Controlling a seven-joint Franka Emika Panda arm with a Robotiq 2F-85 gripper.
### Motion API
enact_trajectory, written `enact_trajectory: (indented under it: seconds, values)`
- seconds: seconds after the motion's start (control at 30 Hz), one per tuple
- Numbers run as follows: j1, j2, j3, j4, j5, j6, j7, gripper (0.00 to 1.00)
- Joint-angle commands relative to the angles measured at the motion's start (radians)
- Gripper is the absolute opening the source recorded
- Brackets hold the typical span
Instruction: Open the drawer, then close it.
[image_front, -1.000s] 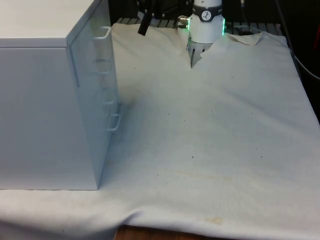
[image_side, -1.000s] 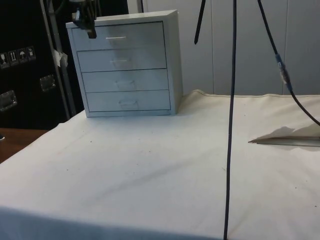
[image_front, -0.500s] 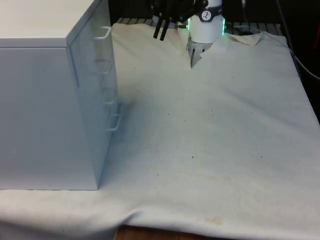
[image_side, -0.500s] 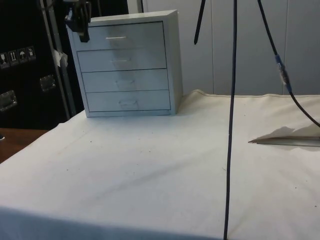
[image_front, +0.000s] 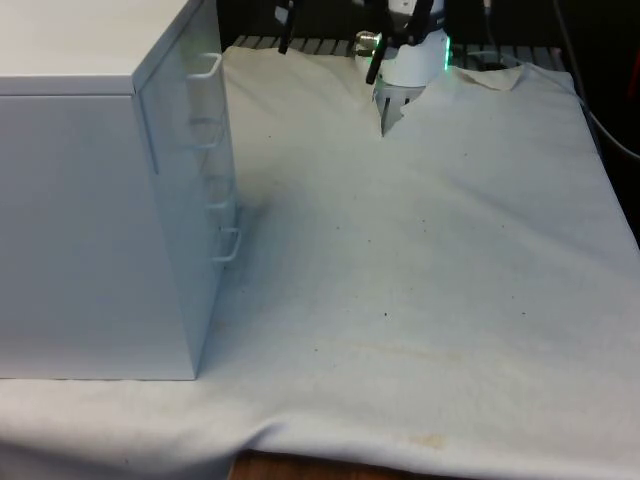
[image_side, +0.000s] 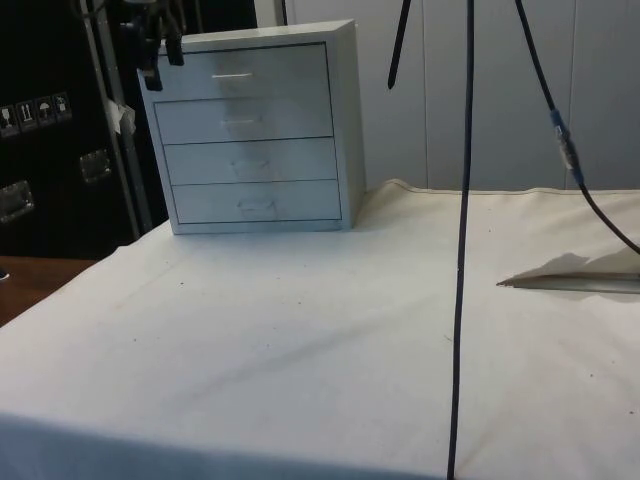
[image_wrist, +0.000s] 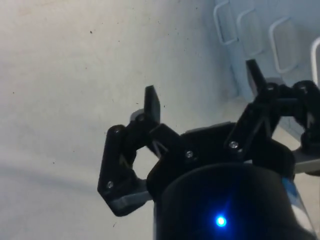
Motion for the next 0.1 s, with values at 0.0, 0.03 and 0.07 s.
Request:
enact_trajectory:
  seconds: [0.0,0.03,0.07]
  values:
    - [0.000,-0.002,0.001,-0.002,0.003,0.003,-0.003,0.89]
    - [0.000,-0.002,0.001,-0.002,0.002,0.003,-0.002,0.94]
    - [0.000,-0.002,0.001,-0.001,0.002,0.002,-0.002,0.99]
